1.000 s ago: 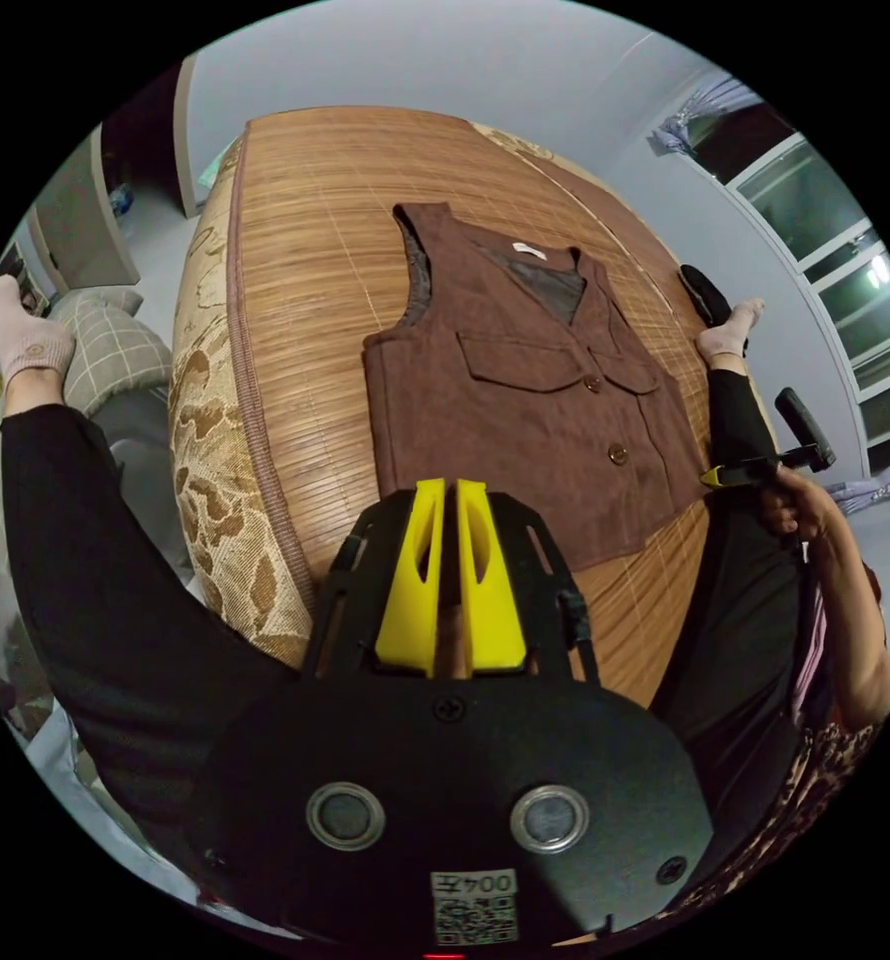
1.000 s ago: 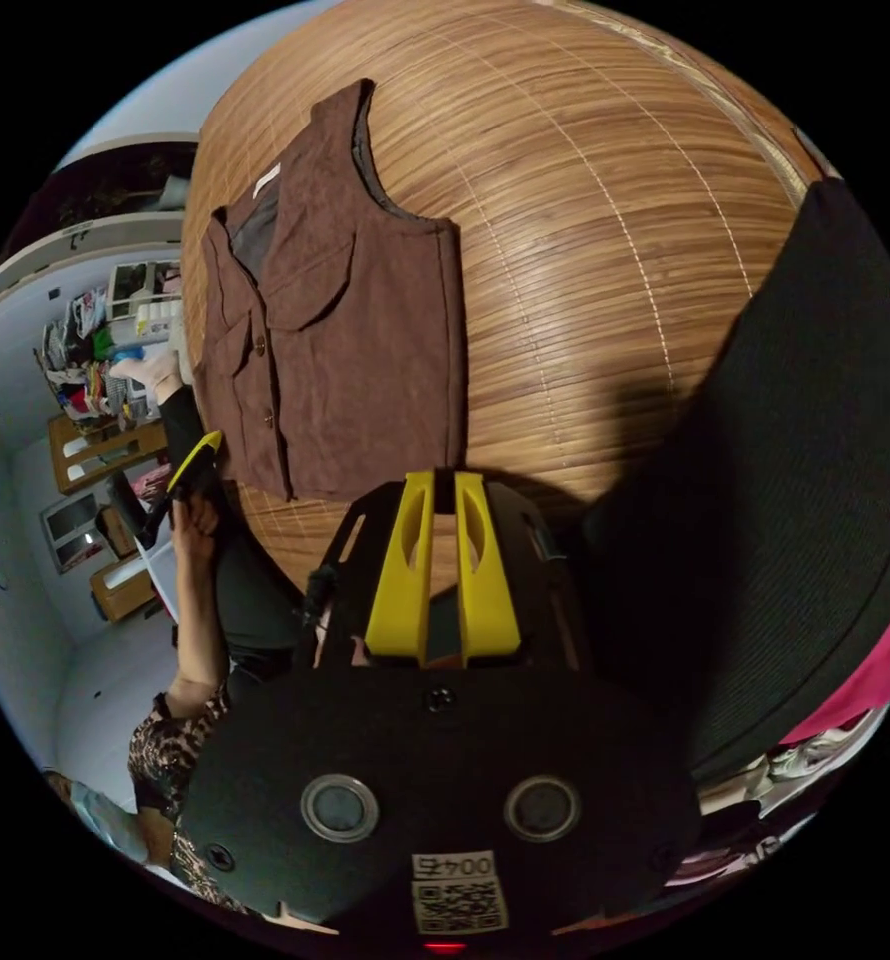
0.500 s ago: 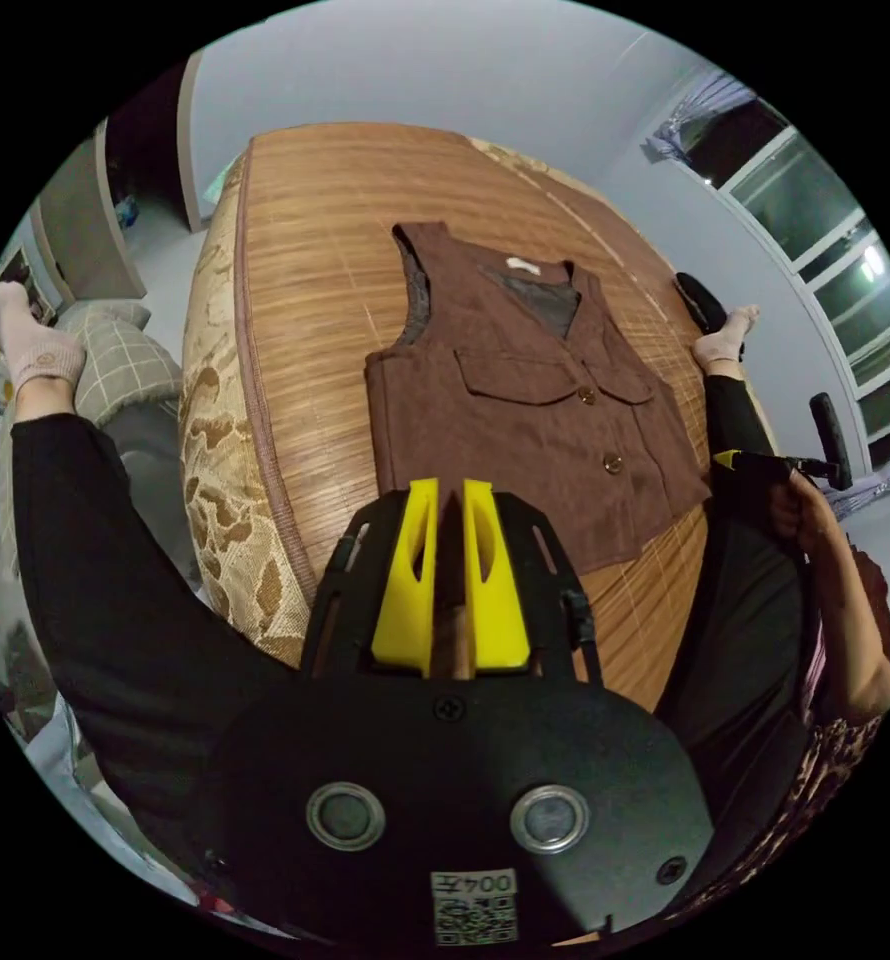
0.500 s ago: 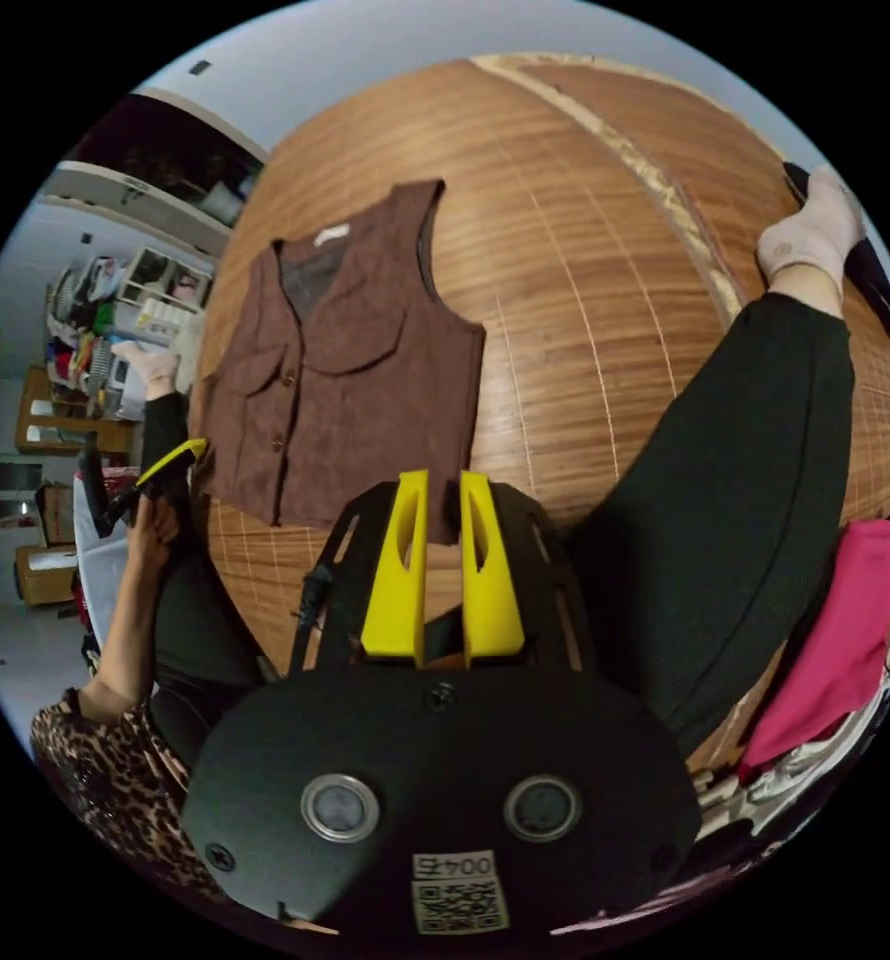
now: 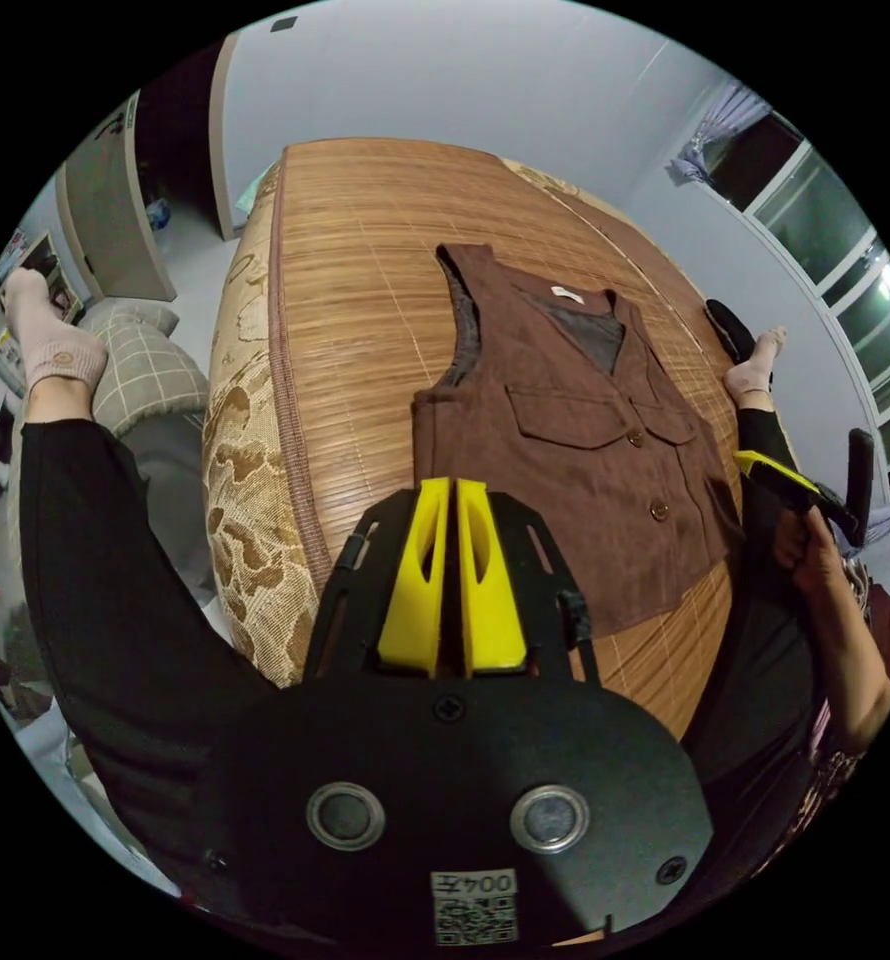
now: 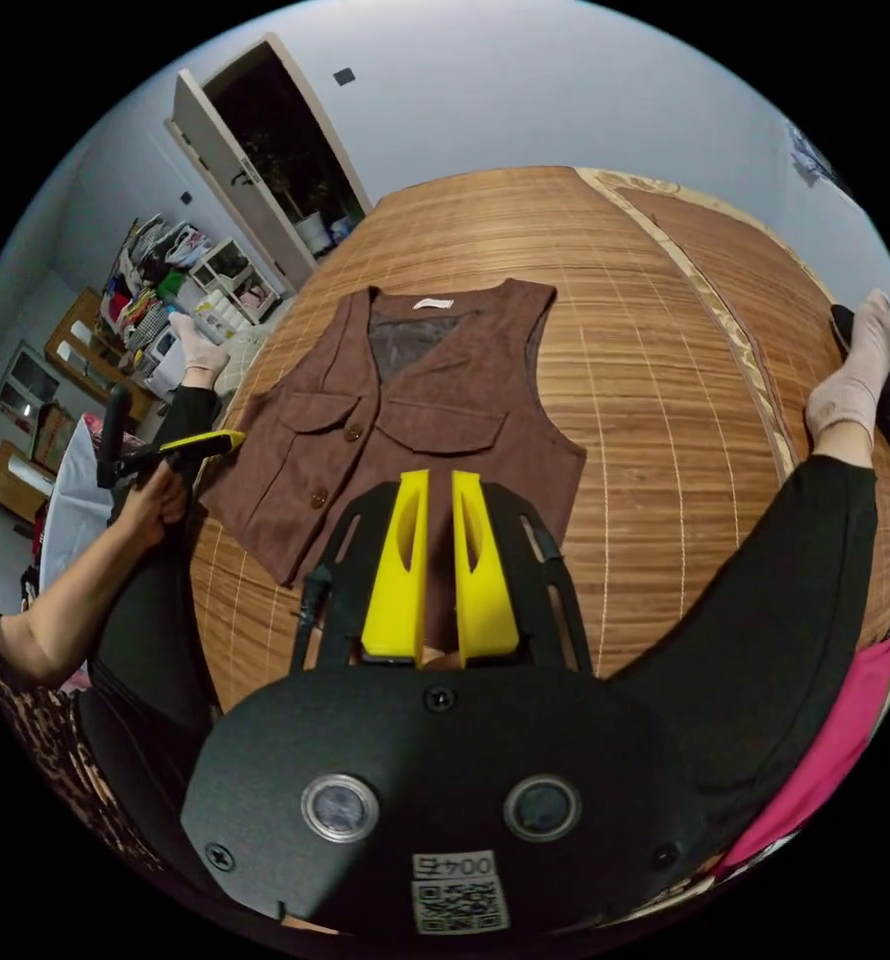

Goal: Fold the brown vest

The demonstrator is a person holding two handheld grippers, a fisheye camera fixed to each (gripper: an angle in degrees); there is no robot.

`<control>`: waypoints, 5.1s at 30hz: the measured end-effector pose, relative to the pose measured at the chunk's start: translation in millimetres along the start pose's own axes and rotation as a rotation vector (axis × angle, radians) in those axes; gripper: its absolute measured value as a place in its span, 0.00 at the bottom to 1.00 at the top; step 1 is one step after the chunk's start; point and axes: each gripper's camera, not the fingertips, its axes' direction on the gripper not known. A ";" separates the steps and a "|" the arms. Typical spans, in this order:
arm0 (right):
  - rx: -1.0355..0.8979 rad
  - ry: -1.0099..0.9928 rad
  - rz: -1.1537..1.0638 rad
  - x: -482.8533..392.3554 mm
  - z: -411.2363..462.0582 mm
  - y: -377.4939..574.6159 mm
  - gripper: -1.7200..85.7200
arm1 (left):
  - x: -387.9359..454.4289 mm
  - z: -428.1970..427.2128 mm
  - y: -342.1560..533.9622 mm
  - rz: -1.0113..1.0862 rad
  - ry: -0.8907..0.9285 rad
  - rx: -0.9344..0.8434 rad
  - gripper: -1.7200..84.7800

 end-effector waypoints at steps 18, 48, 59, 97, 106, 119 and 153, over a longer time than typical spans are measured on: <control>0.114 -0.248 0.176 51.0 23.2 -7.8 0.07 | 49.2 7.3 -220.2 0.397 -0.044 0.026 0.17; 0.061 -0.337 0.115 33.0 66.7 -84.3 0.02 | 121.6 59.5 -293.1 0.567 -0.036 -0.037 0.05; 0.123 -0.298 0.128 4.4 76.8 -102.0 0.06 | 175.5 76.6 -151.8 0.746 -0.166 0.021 0.04; -0.301 0.334 -0.817 -224.4 235.7 -279.0 0.08 | 98.4 182.6 -26.7 0.546 -0.075 0.076 0.05; -0.125 0.383 -0.684 -289.3 195.6 -204.9 0.06 | 82.5 186.7 4.1 0.524 -0.059 0.067 0.05; 0.024 0.407 -0.662 -383.9 109.7 -61.2 0.05 | 34.1 87.3 72.1 0.446 0.037 0.200 0.04; -0.203 0.474 -0.666 -451.1 171.5 194.6 0.05 | 23.1 97.3 241.7 0.619 -0.014 0.135 0.04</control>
